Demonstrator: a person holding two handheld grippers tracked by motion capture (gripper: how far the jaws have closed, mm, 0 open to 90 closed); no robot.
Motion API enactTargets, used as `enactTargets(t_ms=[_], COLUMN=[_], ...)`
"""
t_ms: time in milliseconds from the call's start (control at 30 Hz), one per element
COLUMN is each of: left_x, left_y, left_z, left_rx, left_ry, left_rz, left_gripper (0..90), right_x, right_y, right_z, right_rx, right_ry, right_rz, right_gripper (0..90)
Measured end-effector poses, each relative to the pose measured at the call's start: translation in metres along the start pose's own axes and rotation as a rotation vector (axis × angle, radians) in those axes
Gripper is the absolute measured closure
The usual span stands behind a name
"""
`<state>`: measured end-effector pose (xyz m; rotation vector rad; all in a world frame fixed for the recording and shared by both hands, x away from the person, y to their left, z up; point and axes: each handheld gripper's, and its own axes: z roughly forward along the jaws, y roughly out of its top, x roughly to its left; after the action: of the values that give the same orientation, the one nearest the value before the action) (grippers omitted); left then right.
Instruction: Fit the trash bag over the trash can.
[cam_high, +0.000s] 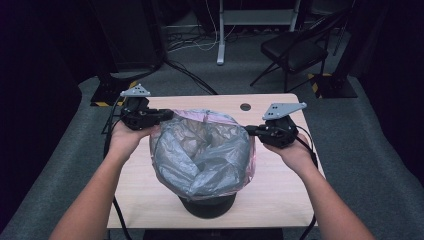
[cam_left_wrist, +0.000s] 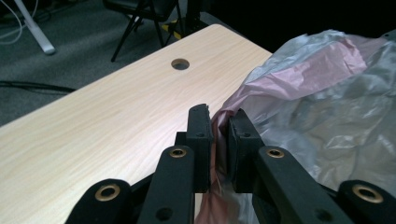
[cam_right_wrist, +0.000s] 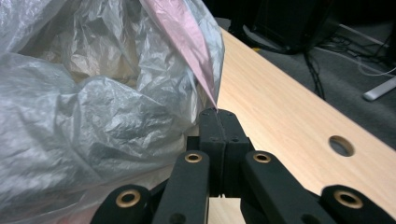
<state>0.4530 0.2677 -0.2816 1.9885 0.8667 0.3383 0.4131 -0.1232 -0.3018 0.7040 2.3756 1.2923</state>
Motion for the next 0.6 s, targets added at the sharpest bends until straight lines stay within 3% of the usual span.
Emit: enactTargets(t_ms=[200, 367, 600], left_x=[0.007, 0.007, 0.005], left_y=[-0.014, -0.016, -0.022], left_z=[0.014, 0.024, 0.025], left_rx=[0.032, 0.063, 0.071], left_ry=[-0.055, -0.057, -0.075], left_rz=[-0.026, -0.029, -0.038], left_gripper=[85.3, 85.4, 86.9], right_x=[-0.003, -0.009, -0.009], right_y=[-0.009, -0.014, -0.020], right_z=[0.011, 0.020, 0.026], right_rx=[0.000, 0.010, 0.015], right_ry=[0.031, 0.042, 0.058], right_rz=[0.036, 0.073, 0.084], right_gripper=[89.6, 89.6, 89.7])
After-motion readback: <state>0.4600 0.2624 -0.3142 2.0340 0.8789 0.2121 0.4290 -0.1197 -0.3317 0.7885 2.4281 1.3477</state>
